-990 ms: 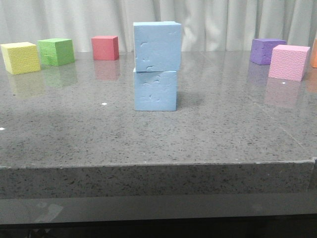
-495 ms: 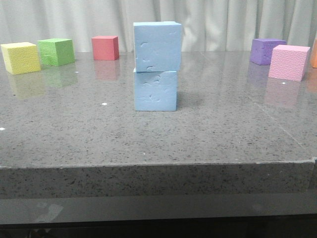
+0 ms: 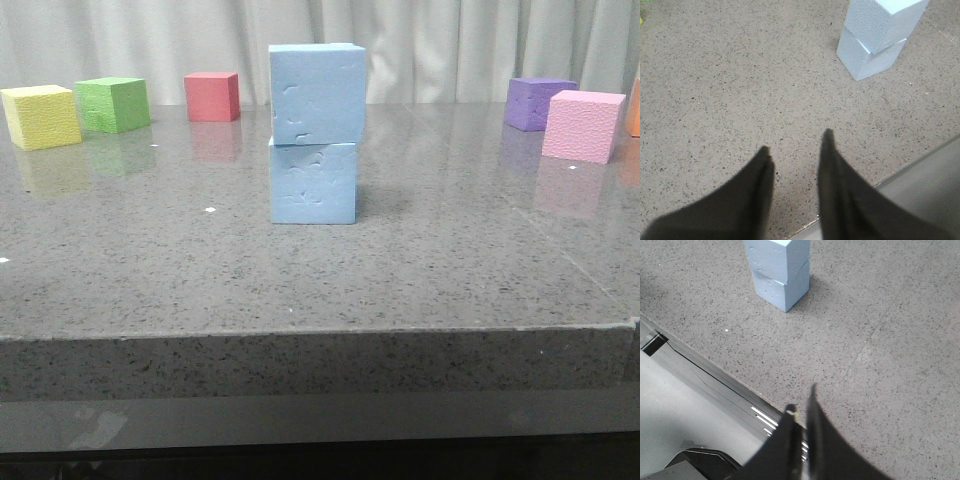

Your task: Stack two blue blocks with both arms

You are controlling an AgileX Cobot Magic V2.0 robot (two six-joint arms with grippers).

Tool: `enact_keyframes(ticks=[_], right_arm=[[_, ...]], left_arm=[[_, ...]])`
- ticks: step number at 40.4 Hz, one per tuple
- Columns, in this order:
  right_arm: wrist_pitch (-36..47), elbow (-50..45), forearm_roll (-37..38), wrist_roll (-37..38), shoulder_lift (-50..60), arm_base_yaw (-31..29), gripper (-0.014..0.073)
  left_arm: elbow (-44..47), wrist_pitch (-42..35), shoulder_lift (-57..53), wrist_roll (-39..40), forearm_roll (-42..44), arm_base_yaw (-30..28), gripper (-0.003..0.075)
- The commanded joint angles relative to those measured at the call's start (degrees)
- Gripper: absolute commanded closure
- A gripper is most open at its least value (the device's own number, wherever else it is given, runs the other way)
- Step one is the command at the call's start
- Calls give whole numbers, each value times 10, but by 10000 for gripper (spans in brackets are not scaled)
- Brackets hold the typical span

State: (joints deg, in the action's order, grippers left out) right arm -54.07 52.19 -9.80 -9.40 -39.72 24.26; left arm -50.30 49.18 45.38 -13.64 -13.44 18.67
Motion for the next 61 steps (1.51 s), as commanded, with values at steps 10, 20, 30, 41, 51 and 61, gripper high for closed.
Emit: enact_keyframes(ticks=[10, 20, 30, 41, 51, 61], right_arm=[[36, 13, 2, -1, -4, -3, 715], [35, 13, 2, -1, -4, -3, 715], [35, 13, 2, -1, -4, -3, 715], [35, 13, 2, -1, -4, -3, 715], [35, 13, 2, -1, -4, -3, 715], [35, 13, 2, -1, -4, -3, 715]], left_arm=[[-14, -40, -3, 5, -13, -1, 739], [-14, -40, -4, 5, -14, 2, 739], [45, -77, -95, 5, -32, -51, 739], [200, -202, -295, 5, -25, -161, 739], [314, -349, -388, 7, -15, -169, 739], [431, -470, -422, 193, 141, -169, 739]])
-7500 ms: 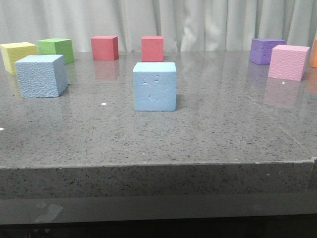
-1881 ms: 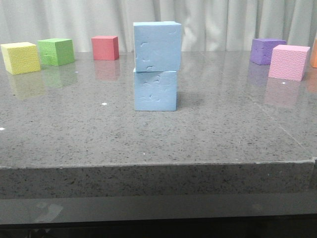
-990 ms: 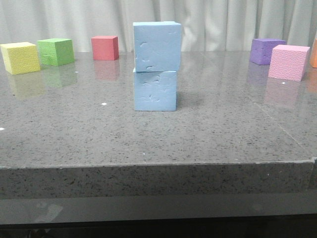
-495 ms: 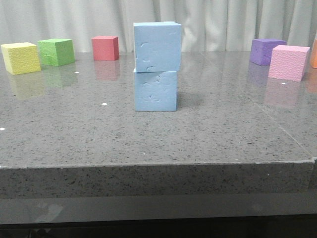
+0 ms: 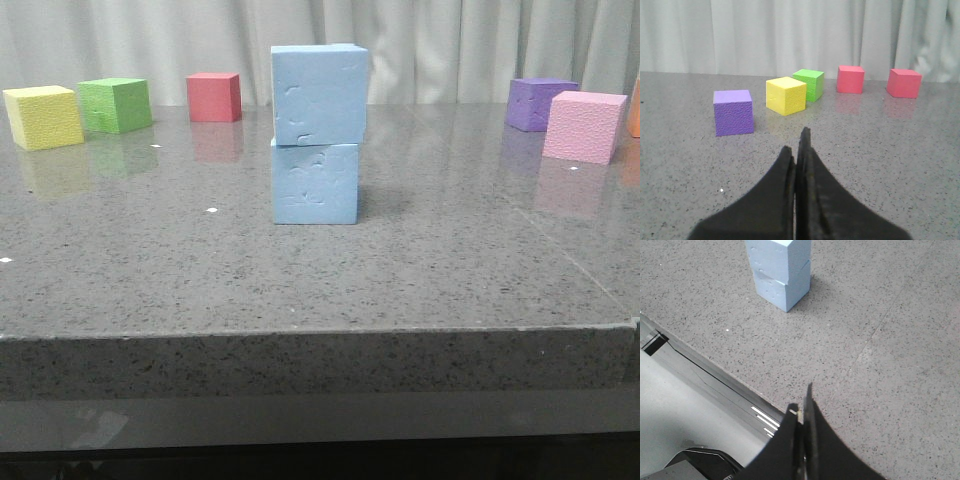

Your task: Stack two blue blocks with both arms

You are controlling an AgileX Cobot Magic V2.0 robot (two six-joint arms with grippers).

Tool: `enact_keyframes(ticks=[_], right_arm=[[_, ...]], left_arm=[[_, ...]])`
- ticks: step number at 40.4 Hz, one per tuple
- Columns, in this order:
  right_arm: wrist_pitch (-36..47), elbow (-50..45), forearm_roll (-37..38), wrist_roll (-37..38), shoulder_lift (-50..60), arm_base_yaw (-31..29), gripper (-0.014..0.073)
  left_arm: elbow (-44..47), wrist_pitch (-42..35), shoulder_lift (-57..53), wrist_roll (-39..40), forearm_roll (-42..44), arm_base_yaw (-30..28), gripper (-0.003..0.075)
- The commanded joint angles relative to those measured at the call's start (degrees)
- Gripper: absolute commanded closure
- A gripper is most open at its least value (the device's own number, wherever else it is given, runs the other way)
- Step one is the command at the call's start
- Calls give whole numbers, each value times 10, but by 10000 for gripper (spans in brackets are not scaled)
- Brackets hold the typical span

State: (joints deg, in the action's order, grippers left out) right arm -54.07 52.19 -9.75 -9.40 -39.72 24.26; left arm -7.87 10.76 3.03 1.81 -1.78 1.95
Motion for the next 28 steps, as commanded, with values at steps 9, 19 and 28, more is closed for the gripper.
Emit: enact_keyframes(ticks=[9, 19, 28], right_arm=[[35, 13, 1, -1, -4, -3, 715], [34, 13, 1, -1, -4, -3, 715], [34, 13, 1, -1, -4, -3, 715]], left_arm=[[60, -160, -1, 38, 25, -2, 739], [82, -152, -43, 38, 27, -4, 739], [82, -152, -43, 38, 30, -4, 739]])
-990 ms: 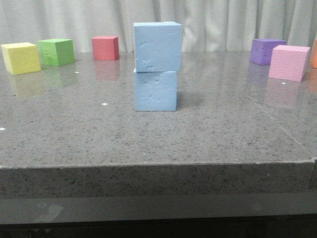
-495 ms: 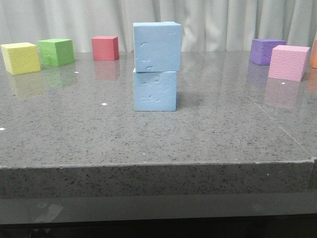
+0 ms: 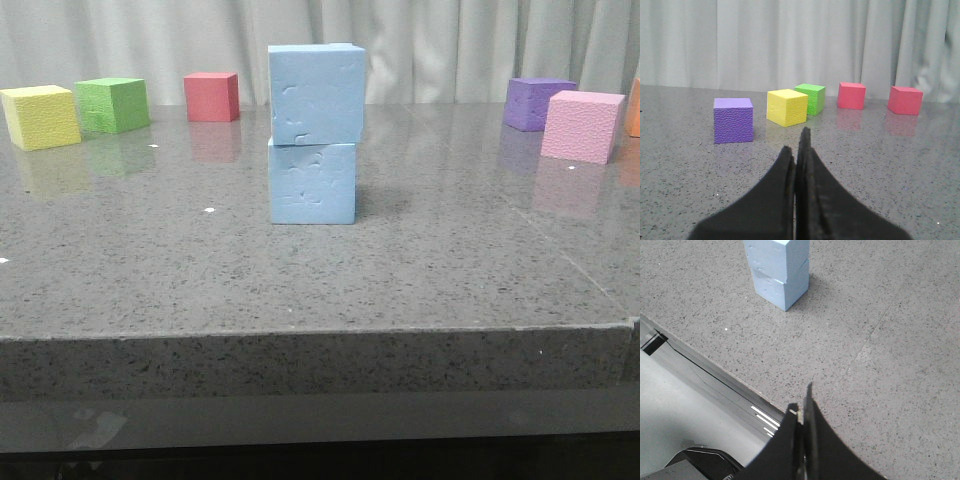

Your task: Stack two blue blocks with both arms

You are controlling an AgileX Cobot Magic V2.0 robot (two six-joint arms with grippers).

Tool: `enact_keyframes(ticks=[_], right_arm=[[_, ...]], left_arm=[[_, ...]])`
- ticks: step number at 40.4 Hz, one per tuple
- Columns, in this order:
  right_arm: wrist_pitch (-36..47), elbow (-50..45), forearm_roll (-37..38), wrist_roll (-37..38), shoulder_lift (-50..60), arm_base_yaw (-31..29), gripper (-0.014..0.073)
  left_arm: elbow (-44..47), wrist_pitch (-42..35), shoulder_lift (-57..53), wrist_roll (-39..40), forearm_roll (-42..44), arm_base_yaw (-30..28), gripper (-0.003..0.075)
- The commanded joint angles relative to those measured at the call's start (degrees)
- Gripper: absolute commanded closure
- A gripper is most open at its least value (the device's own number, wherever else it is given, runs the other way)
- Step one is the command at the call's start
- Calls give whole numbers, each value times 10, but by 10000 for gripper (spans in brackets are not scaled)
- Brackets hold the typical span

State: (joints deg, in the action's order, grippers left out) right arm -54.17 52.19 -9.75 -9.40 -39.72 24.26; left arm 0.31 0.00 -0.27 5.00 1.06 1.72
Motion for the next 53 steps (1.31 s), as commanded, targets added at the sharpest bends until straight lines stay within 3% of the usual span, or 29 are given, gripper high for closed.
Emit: enact_keyframes(ticks=[1, 53], right_arm=[[35, 13, 1, -1, -4, -3, 715], [35, 13, 1, -1, -3, -3, 715]], left_arm=[[1, -44, -10, 7, 1, -2, 739], [1, -44, -11, 7, 1, -11, 739]])
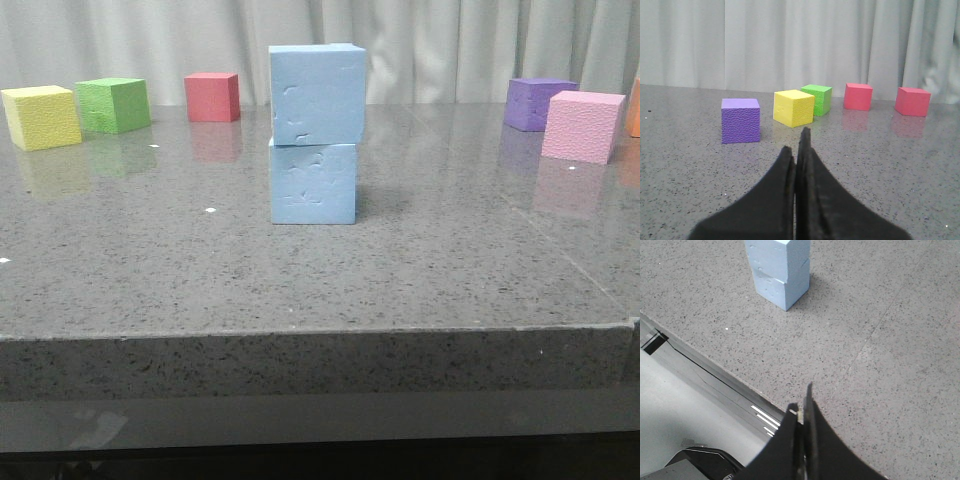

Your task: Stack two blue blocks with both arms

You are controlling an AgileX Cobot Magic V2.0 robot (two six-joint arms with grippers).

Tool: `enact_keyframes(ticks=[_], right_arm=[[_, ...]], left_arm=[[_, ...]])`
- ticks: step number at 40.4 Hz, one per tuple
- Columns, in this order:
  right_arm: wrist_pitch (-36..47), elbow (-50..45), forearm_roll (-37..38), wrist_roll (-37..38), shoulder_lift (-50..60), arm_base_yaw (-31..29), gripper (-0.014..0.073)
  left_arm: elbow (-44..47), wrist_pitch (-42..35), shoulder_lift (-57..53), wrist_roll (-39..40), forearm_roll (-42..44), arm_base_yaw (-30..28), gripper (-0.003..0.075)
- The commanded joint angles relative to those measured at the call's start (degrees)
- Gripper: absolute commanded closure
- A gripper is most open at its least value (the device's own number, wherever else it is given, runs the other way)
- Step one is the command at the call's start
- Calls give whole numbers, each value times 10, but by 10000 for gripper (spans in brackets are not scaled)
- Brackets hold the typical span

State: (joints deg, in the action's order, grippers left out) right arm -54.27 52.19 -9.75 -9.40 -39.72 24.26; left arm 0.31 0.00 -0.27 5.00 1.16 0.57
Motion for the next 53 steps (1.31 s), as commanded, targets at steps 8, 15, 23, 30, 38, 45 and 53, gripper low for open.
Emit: enact_keyframes(ticks=[8, 15, 23, 30, 38, 45, 53], right_arm=[[85, -49, 7, -2, 70, -67, 715], [232, -172, 9, -2, 193, -168, 715], [405, -338, 10, -2, 329, -223, 715], [512, -458, 1, -2, 392, -240, 715], [565, -528, 1, -2, 414, -231, 715], [567, -535, 1, -2, 414, -216, 715], [567, -535, 1, -2, 414, -219, 715]], left_arm=[[1, -44, -11, 7, 1, 0, 739], [1, -44, -11, 7, 1, 0, 739], [1, -44, -11, 7, 1, 0, 739], [1, -44, -11, 7, 1, 0, 739], [1, -44, -11, 7, 1, 0, 739], [1, -44, -11, 7, 1, 0, 739], [1, -44, -11, 7, 1, 0, 739]])
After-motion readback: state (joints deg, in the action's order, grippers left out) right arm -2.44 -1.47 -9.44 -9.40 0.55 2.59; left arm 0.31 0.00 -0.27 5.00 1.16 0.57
